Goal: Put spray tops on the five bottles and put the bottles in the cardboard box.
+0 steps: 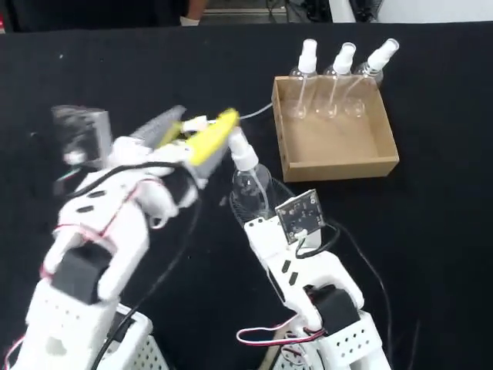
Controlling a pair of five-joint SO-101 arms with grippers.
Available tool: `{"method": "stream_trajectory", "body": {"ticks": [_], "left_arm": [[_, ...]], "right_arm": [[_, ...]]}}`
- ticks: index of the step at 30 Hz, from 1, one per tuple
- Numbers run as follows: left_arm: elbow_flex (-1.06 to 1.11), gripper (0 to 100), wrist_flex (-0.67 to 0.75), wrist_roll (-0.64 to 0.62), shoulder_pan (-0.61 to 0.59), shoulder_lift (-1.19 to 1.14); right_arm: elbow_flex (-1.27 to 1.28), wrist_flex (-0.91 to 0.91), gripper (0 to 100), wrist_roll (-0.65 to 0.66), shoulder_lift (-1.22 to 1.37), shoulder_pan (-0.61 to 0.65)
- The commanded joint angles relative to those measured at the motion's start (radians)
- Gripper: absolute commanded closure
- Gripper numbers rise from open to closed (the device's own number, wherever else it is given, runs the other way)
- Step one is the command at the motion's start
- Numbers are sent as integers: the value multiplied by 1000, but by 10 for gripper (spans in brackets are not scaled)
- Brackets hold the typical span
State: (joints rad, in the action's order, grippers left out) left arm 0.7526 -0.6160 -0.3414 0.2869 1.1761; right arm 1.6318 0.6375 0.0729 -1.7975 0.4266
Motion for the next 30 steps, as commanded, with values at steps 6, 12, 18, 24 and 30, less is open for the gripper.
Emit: {"method": "stream_trajectory", "body": {"ticks": [6,12,18,24,30], "left_arm": [[219,729,256,120,7,0],[196,730,144,201,131,3],[120,730,87,193,22,123],[170,730,48,192,-208,273],[496,730,11,198,-380,358]], "right_arm": [[-21,-3,988,11,-102,8],[-21,-2,988,11,-102,8],[-21,2,988,11,-102,6],[-22,-3,988,11,-101,-87],[-125,78,988,9,-99,-327]]}}
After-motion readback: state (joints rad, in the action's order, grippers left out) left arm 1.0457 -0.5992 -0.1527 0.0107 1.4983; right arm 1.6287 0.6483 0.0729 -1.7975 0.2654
